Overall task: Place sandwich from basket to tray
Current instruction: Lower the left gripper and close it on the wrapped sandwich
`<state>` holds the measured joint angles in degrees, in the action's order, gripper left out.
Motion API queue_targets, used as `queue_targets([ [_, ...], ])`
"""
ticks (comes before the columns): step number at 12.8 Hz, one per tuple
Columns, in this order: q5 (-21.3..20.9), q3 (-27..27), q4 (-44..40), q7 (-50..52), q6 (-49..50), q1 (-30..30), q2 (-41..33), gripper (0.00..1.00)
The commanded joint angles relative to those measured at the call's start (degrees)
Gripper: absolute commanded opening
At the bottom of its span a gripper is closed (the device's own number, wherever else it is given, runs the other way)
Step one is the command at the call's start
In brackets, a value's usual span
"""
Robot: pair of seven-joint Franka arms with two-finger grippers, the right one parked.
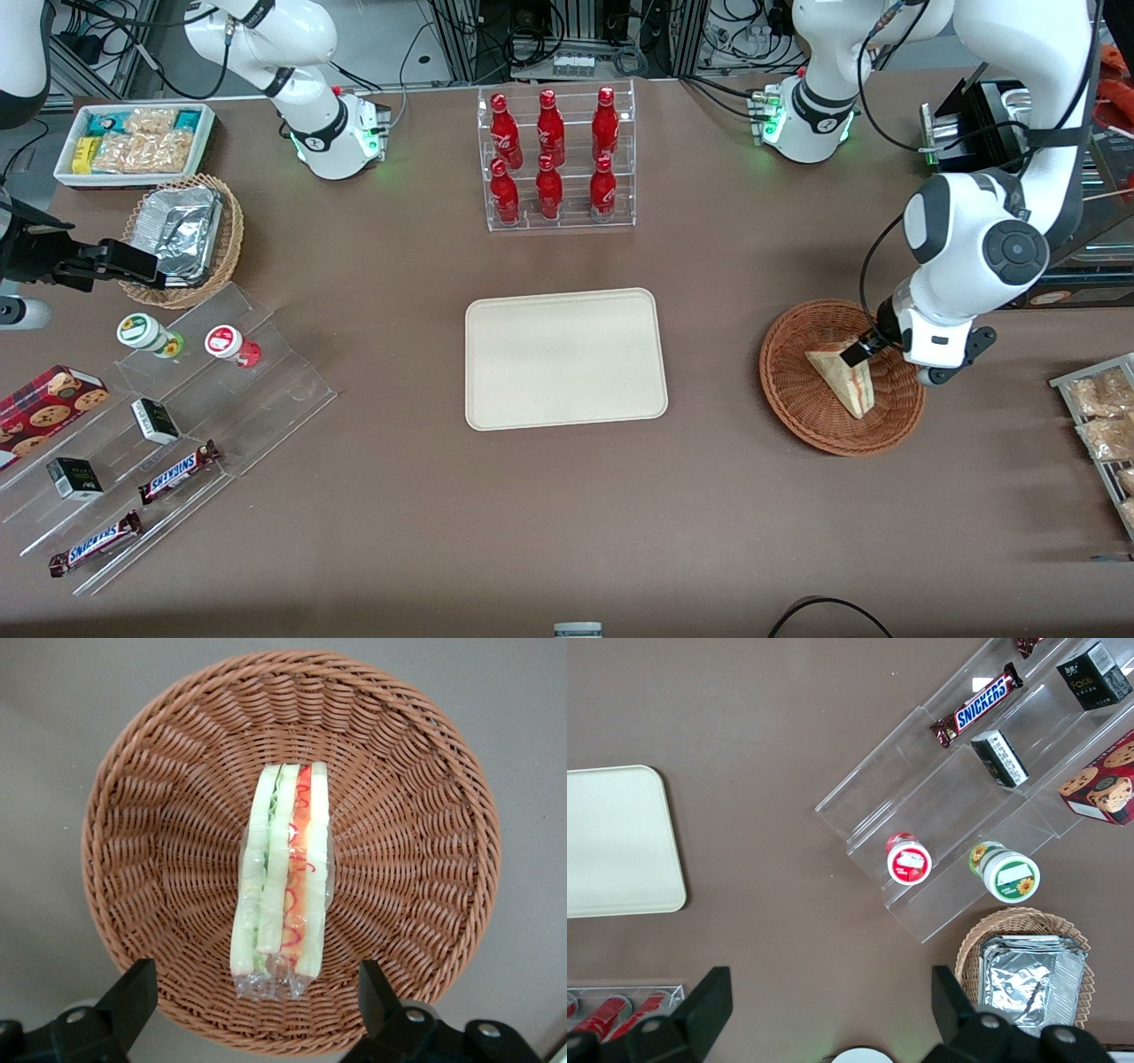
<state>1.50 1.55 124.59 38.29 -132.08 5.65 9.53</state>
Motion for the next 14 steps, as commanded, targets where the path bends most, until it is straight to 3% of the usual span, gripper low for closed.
queue_targets([
  [1,0.52,0.3,1.09,1.0,-3.18,0.59,1.27,1.0],
  [10,0.52,0.21,1.53,1.62,-10.12,0.59,6.2,0.97],
  [12,0.61,0.21,2.05,1.7,-11.35,0.59,6.99,0.75],
  [14,0.61,0.21,2.5,1.7,-11.27,0.68,6.82,0.3],
])
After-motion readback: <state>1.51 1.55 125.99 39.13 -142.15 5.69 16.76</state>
